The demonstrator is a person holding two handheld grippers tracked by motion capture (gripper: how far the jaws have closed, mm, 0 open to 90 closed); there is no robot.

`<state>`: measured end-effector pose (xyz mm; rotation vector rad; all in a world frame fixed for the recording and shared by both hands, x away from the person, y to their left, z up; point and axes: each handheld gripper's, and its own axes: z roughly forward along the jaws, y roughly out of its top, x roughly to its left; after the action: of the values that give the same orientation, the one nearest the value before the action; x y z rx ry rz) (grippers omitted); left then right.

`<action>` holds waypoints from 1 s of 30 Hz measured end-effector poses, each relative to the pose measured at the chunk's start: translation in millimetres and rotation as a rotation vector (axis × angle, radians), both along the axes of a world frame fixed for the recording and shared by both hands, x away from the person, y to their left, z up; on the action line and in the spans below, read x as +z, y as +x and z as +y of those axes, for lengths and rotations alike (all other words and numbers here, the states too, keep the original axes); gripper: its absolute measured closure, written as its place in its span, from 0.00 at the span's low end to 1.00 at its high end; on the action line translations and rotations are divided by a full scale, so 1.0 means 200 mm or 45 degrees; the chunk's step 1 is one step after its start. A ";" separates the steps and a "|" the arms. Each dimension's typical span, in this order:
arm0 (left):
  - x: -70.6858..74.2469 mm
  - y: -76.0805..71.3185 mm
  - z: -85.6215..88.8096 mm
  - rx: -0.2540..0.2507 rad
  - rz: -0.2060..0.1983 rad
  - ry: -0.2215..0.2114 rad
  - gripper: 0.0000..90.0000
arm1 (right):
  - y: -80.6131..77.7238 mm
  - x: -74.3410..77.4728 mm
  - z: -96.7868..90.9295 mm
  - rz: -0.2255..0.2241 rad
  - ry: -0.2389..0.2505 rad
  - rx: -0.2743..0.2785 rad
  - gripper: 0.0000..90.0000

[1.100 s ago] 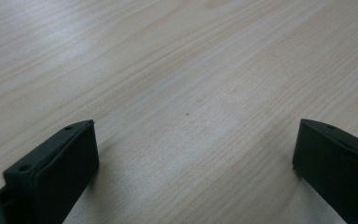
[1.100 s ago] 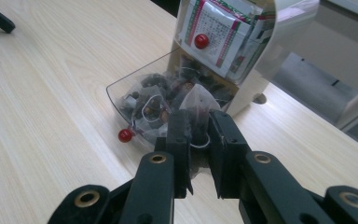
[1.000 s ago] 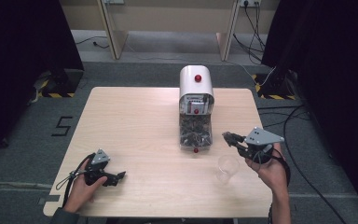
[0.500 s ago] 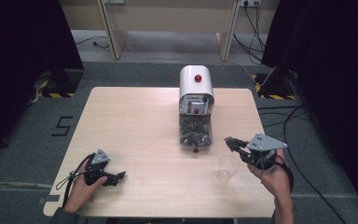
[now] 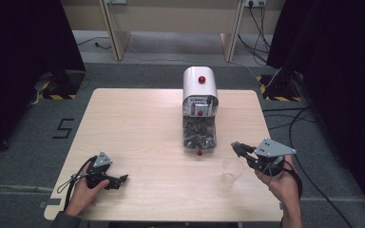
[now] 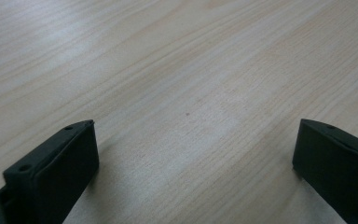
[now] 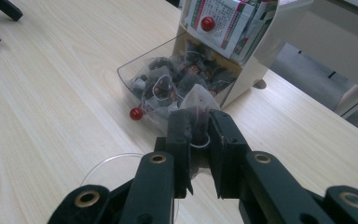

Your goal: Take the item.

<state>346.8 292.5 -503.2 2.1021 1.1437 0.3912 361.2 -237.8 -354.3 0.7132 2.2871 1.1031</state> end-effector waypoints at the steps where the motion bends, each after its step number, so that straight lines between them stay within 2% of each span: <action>1: 0.00 0.00 0.00 0.001 0.000 -0.001 0.00 | -0.01 0.00 0.00 -0.001 -0.004 0.003 0.88; 15: 0.00 0.00 0.00 0.000 0.000 -0.001 0.00 | -0.04 -0.02 0.00 0.010 -0.027 0.014 0.88; 16: 0.00 0.00 0.00 0.000 0.000 0.000 0.00 | -0.04 -0.02 0.00 0.028 -0.030 0.011 0.88; 26: 0.00 0.00 0.00 0.000 0.000 0.000 0.00 | -0.07 -0.07 0.02 0.078 -0.059 0.033 0.88; 30: 0.00 0.00 0.00 0.000 0.000 0.000 0.00 | -0.08 -0.08 0.01 0.078 -0.069 0.041 0.88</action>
<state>346.8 292.5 -503.2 2.1021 1.1439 0.3913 345.7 -236.1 -369.4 0.7011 2.3783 1.0431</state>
